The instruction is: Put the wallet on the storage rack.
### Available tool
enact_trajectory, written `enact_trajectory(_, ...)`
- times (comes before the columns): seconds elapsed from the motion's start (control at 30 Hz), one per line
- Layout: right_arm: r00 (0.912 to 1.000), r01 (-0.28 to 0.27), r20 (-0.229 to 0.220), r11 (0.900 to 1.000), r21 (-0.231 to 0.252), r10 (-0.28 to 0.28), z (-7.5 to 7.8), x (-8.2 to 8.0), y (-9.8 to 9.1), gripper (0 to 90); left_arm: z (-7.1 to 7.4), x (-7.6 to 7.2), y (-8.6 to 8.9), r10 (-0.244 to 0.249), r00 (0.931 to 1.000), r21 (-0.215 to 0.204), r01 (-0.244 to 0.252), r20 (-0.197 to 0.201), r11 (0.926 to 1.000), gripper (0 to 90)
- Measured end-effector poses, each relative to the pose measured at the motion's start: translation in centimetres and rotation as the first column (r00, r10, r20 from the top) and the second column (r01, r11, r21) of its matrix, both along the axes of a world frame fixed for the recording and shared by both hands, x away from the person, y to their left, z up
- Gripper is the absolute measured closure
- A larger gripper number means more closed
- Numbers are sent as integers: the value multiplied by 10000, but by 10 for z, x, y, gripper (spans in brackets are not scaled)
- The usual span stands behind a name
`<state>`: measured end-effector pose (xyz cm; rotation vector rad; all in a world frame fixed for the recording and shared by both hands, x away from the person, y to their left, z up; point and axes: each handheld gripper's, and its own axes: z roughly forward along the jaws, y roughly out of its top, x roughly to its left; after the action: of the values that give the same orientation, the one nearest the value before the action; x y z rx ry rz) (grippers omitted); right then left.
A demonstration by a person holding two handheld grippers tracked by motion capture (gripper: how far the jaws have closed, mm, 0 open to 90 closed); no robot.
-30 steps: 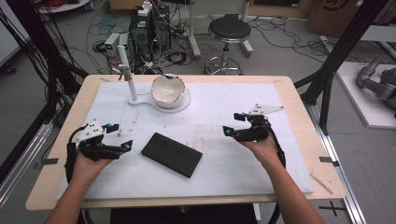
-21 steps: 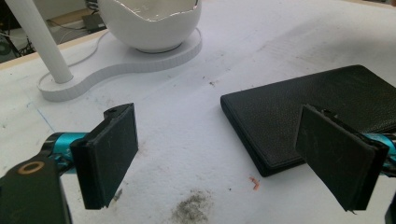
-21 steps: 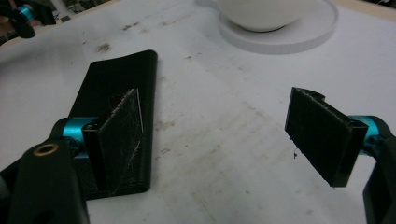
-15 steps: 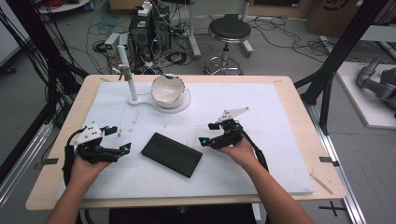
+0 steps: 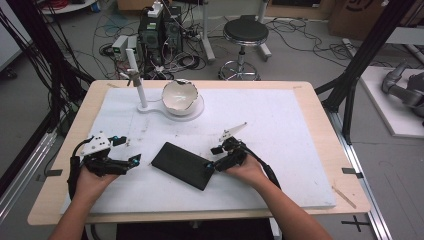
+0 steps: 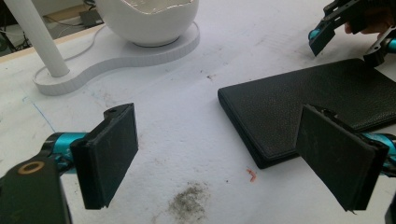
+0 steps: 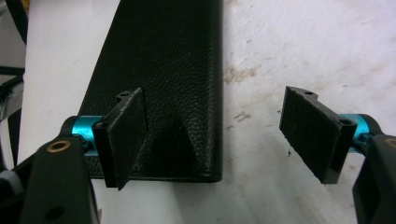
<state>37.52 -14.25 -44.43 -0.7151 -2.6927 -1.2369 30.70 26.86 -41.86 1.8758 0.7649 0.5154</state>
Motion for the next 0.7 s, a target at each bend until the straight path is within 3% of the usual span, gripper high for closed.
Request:
enact_trajectory(0.13,9994,-308,-193,9993,-223,304,-4,-2,5,255,0,0,0,2,10000,-33,-2,13,10000,136)
enact_trajectory(0.17,9988,-428,-236,9991,-56,427,-5,-2,6,280,0,0,0,17,10000,-30,-17,20,10000,136)
enact_trajectory(0.43,9956,-869,-357,9962,-51,867,-5,-9,10,352,0,-1,0,-2,10000,-28,2,1,10000,136)
enact_trajectory(0.7,9969,-544,-557,9984,146,552,-7,-8,8,470,1,-1,-2,-36,10000,-4,36,22,10000,136)
